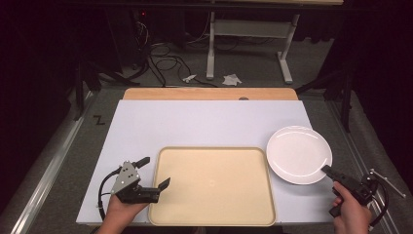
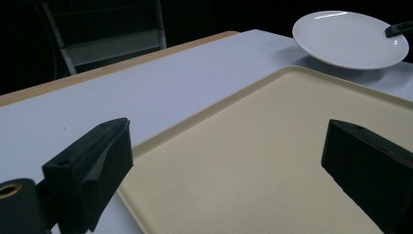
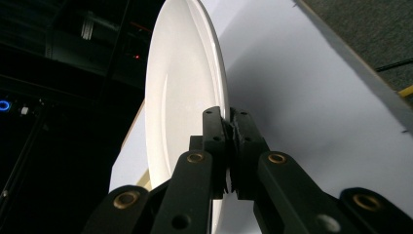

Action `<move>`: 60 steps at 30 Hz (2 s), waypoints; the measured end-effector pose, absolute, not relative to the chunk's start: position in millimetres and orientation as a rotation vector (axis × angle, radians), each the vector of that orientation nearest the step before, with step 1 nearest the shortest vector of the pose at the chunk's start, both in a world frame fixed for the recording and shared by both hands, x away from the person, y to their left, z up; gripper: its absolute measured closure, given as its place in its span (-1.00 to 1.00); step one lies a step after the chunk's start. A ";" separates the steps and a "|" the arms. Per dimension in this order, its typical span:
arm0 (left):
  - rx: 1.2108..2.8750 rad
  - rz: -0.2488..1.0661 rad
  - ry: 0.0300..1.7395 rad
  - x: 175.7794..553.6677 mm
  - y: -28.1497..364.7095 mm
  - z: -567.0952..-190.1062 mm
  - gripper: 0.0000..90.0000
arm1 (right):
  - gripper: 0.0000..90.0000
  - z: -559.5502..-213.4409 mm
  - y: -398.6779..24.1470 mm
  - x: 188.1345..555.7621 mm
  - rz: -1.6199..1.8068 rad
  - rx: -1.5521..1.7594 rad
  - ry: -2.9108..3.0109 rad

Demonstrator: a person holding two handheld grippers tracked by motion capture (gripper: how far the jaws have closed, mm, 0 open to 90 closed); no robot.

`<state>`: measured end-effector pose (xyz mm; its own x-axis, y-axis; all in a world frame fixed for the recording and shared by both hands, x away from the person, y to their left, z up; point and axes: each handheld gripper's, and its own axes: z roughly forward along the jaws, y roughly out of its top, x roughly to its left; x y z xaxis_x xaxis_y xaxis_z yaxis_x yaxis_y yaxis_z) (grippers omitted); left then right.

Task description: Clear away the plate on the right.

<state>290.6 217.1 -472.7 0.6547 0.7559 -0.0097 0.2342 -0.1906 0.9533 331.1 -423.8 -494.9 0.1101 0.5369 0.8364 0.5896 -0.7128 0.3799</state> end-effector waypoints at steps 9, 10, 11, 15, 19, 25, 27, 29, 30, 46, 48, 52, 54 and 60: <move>1.730 0.581 0.805 290.2 218.2 -472.0 -0.88 | 0.98 -486.8 -414.3 332.8 -1.721 -2.265 -1.207; 1.730 0.581 0.805 290.2 218.2 -472.0 -0.88 | 0.98 -486.8 -414.3 332.8 -1.721 -2.265 -1.207; 1.729 0.582 0.806 290.0 218.3 -472.0 -0.88 | 0.98 -485.2 -412.7 332.9 -1.723 -2.256 -1.217; 1.729 0.591 0.813 290.3 218.5 -472.3 -0.90 | 0.97 -483.2 -411.5 333.1 -1.733 -2.234 -1.240; 1.728 0.597 0.815 290.8 218.8 -472.5 -0.93 | 0.98 -479.9 -408.7 333.0 -1.755 -2.206 -1.245; 1.718 0.609 0.837 291.7 220.0 -473.7 -0.99 | 0.98 -471.5 -401.1 335.8 -1.758 -2.179 -1.301; 1.719 0.611 0.836 291.6 220.4 -473.7 -1.00 | 0.98 -470.4 -400.2 336.1 -1.761 -2.178 -1.305; 1.710 0.616 0.838 291.8 221.8 -473.5 -1.00 | 0.98 -465.2 -396.4 337.7 -1.765 -2.163 -1.321; 1.710 0.616 0.838 291.8 221.8 -473.5 -1.00 | 0.98 -465.2 -396.4 337.7 -1.765 -2.163 -1.321; 1.724 0.609 0.835 292.1 220.6 -475.2 -1.00 | 0.98 -454.2 -362.9 358.8 -1.721 -2.089 -1.436; 1.723 0.610 0.833 291.9 221.0 -475.0 -1.00 | 0.98 -453.3 -353.8 363.9 -1.721 -2.065 -1.446; 1.721 0.610 0.832 291.5 221.9 -474.4 -1.00 | 0.98 -453.2 -342.0 369.5 -1.720 -2.037 -1.449; 1.722 0.611 0.830 291.4 222.3 -474.2 -1.00 | 0.98 -453.2 -336.6 371.5 -1.719 -2.021 -1.450; 1.725 0.612 0.830 291.6 222.1 -474.2 -1.00 | 0.98 -454.1 -324.7 375.0 -1.712 -1.989 -1.472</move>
